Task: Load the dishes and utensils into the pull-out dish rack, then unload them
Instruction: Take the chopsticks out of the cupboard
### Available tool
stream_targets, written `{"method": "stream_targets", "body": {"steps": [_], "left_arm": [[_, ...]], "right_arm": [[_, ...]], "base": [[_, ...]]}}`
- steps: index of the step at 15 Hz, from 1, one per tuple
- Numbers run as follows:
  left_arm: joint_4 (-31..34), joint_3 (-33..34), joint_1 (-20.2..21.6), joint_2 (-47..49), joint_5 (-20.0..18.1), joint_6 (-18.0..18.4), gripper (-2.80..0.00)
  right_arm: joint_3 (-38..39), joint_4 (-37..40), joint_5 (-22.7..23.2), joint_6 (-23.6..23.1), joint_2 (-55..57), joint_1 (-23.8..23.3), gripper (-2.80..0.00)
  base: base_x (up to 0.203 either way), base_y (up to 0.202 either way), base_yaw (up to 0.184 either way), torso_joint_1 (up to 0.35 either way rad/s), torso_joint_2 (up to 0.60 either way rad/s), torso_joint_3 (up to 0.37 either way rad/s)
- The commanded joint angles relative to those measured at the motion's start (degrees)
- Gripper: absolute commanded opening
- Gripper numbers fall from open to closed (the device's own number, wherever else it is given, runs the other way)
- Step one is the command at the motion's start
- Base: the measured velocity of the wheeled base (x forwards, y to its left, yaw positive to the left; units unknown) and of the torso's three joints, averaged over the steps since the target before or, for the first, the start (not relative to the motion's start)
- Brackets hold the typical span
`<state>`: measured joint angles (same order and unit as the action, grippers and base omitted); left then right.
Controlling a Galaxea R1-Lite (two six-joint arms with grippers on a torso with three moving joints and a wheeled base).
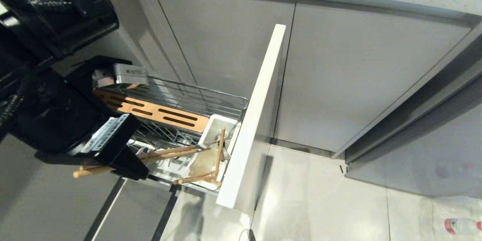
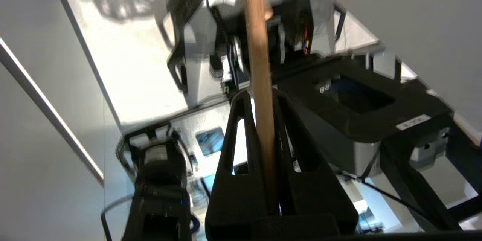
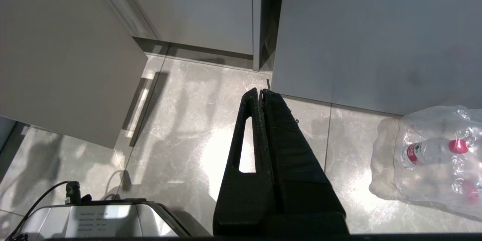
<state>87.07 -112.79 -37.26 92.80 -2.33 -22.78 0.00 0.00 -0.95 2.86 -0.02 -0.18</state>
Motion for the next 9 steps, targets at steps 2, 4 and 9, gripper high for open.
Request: {"method": "stream_targets", "body": {"steps": [2,4,9], "left_arm": [[0.60,0.02,-1.45,-2.88,1.73,-0.21,-2.80],[0.60,0.02,-2.62,-4.27,2.82,-1.04,-2.80],[0.60,0.02,-3.77,-6.95,5.62,-1.19,-2.80]], "right_arm": [[0.09,0.06,-0.02,0.04,0.02,0.01,-2.80],[0.09,0.00,-0.02,0.04,0.02,0.01,-2.80],[0.09,0.09,-0.02,0.04,0.02,0.01,-2.80]], "base": [[0.000,0.000,0.000,0.000,0.00,0.000],[0.000,0.000,0.000,0.000,0.00,0.000],[0.000,0.000,0.000,0.000,0.00,0.000]]}}
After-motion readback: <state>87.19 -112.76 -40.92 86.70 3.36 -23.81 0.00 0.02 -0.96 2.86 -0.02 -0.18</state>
